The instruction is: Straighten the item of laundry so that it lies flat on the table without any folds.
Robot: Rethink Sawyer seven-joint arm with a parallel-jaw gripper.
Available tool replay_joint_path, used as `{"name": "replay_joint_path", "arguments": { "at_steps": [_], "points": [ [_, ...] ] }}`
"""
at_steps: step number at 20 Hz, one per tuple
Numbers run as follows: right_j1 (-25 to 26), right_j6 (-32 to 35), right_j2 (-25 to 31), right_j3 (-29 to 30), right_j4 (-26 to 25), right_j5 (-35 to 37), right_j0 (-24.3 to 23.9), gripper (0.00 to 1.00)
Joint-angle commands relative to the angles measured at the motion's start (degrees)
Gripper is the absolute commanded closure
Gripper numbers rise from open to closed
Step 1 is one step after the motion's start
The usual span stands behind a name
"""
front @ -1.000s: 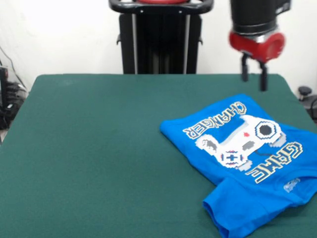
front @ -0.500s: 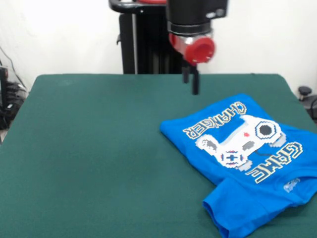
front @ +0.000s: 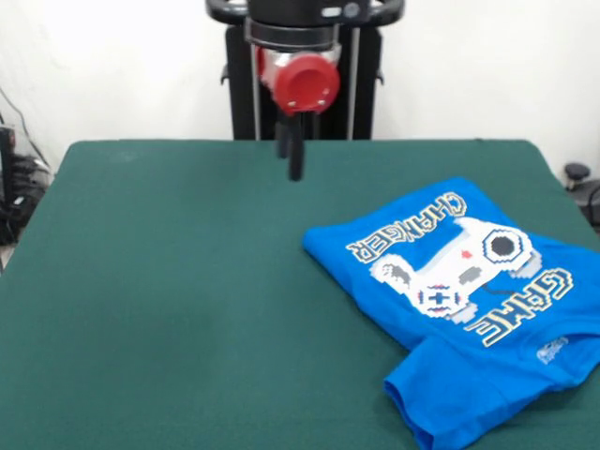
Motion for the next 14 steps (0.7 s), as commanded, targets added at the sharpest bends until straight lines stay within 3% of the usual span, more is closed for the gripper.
{"name": "replay_joint_path", "arguments": {
  "at_steps": [1,7,11,14],
  "points": [
    [8.2,8.9,0.4,-9.5,-1.1,4.8,-1.0,0.00],
    [7.1,7.5,1.4,-9.2,-1.4,7.2,-2.2,0.00],
    [7.0,7.9,-0.2,-5.6,-2.2,5.9,-1.9,0.00],
    [5.9,6.4,1.6,-1.1,-2.0,2.1,-3.1,0.00]
  ]
}}
